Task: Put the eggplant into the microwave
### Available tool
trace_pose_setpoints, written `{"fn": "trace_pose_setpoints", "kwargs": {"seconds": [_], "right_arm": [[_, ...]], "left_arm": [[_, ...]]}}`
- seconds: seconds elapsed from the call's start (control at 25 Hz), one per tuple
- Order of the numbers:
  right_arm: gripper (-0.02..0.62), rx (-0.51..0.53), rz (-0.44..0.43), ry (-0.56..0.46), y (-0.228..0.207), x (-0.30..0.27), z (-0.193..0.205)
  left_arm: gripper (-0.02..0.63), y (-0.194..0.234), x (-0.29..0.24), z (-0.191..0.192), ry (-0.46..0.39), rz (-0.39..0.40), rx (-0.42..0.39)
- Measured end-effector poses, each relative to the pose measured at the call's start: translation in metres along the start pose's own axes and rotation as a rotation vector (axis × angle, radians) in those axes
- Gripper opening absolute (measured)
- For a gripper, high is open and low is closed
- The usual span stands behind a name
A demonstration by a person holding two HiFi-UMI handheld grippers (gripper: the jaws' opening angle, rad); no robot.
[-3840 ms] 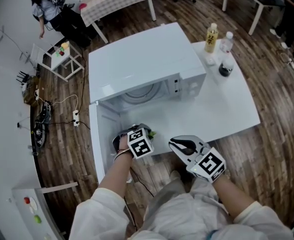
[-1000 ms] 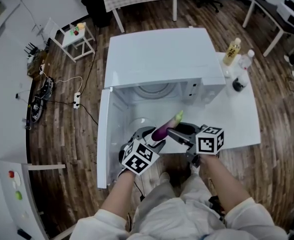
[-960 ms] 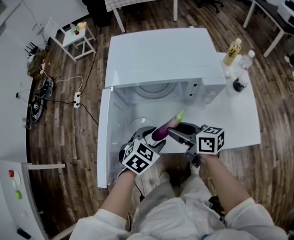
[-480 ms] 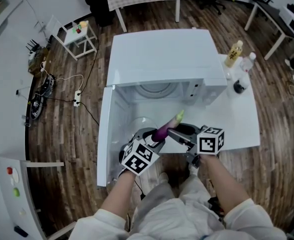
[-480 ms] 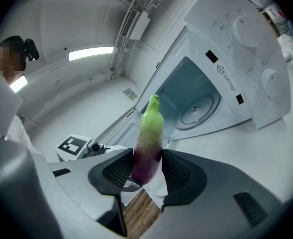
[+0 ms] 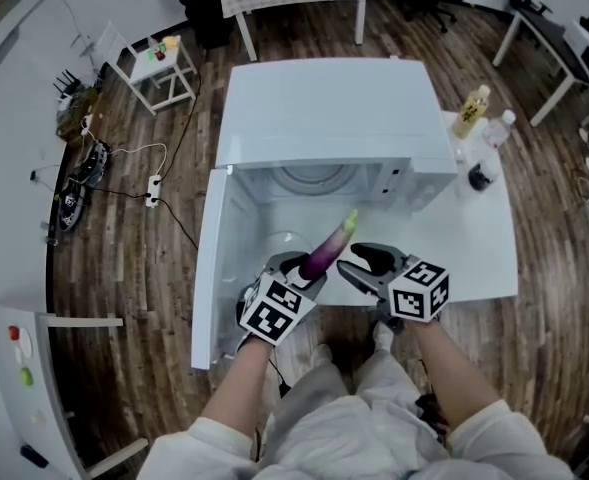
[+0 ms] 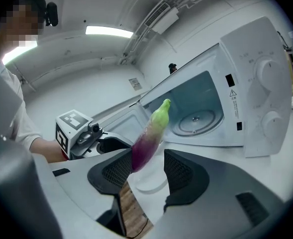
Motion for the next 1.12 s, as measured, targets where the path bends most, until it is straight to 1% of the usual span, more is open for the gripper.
{"fn": "trace_pose_setpoints", "kwargs": {"seconds": [0.12, 0.24, 0.32, 0.48, 0.64, 0.76, 0.96, 1.04, 1.12], "right_arm": [[0.202, 0.001, 0.013, -0.011, -0.001, 0.005, -0.001], [0.202, 0.028, 0.020, -0.029, 0.005, 0.008, -0.008], [0.202, 0.070, 0.026, -0.056, 0.012, 0.010, -0.015], [0.202, 0.192, 0.051, -0.120, 0.025, 0.018, -0.028], [0.199, 0.257, 0.071, -0.174, 0.028, 0.026, -0.041], [0.196, 0.302, 0.055, -0.180, 0.023, 0.029, -0.051], [0.189, 0.317, 0.020, -0.191, 0.002, 0.026, -0.062], [0.184, 0.335, 0.016, -0.188, -0.007, 0.021, -0.066], [0.183, 0.344, 0.013, -0.186, -0.014, 0.018, -0.068]], "left_arm": [[0.198, 0.006, 0.003, -0.002, 0.021, -0.013, 0.035], [0.198, 0.012, 0.005, 0.000, 0.036, -0.019, 0.068], [0.196, 0.014, 0.006, 0.000, 0.035, -0.022, 0.077], [0.198, 0.015, 0.006, 0.000, 0.020, -0.014, 0.104], [0.198, 0.024, 0.000, -0.002, 0.030, -0.022, 0.131], [0.198, 0.036, -0.011, -0.004, 0.059, -0.043, 0.166], [0.198, 0.055, -0.038, -0.011, 0.117, -0.069, 0.221], [0.198, 0.063, -0.047, -0.019, 0.113, -0.079, 0.226], [0.198, 0.069, -0.054, -0.029, 0.086, -0.090, 0.229]]}}
Point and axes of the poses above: the fingertips, and each gripper's own axes: x backward along the fingers, y to its left, z out of its underside, the point moved 7 cm from there along x, backward along the fingers, and after that the axes turned 9 degrees about x, right-handed, at the moved point
